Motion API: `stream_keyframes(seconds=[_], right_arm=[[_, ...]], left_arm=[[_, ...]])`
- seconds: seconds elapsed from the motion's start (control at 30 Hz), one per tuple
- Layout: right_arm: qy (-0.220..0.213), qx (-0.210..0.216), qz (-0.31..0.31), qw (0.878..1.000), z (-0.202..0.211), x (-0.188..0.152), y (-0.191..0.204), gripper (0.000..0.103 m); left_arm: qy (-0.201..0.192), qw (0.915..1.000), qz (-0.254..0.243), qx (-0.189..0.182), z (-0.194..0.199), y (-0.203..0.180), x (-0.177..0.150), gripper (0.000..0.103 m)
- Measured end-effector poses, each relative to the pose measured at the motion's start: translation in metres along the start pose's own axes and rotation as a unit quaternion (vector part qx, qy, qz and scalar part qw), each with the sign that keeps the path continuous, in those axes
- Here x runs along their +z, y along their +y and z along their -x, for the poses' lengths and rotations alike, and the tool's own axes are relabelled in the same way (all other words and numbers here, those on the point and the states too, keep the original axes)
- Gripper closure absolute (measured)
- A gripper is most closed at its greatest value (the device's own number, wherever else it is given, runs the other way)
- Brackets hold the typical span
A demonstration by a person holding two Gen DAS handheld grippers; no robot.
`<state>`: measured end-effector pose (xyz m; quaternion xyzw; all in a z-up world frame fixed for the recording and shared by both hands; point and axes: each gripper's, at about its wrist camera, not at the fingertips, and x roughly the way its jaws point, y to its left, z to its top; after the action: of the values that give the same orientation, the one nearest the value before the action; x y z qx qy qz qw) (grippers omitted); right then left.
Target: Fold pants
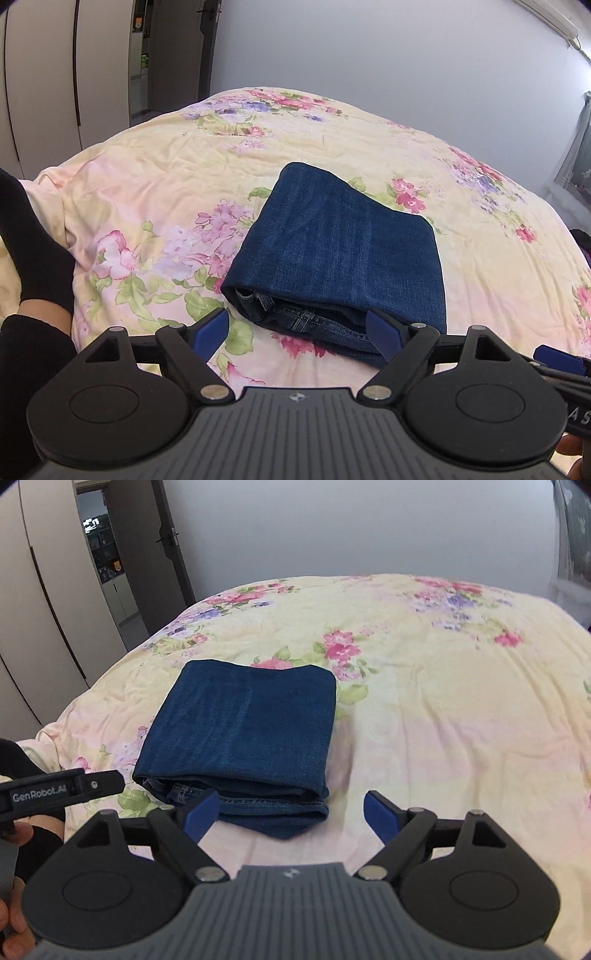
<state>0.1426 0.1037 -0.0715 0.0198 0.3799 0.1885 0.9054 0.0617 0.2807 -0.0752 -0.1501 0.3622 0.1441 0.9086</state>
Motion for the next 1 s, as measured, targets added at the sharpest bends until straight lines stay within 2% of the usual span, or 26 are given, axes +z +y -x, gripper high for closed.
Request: stream_keyframes(seconds=[0.2, 0.4, 1.0], right_arm=[[0.003, -0.042, 0.03, 0.999, 0.003, -0.002, 0.02, 0.021], [0.009, -0.046, 0.022, 0.999, 0.004, -0.007, 0.019, 0.021], [0.019, -0.046, 0.016, 0.999, 0.004, -0.015, 0.019, 0.021]], left_arm=[[0.003, 0.9996, -0.027, 0.002, -0.001, -0.012, -0.004, 0.003], [0.004, 0.9988, -0.048, -0.007, -0.003, -0.022, -0.01, 0.003], [0.005, 0.9978, -0.061, -0.024, -0.003, -0.029, -0.013, 0.002]])
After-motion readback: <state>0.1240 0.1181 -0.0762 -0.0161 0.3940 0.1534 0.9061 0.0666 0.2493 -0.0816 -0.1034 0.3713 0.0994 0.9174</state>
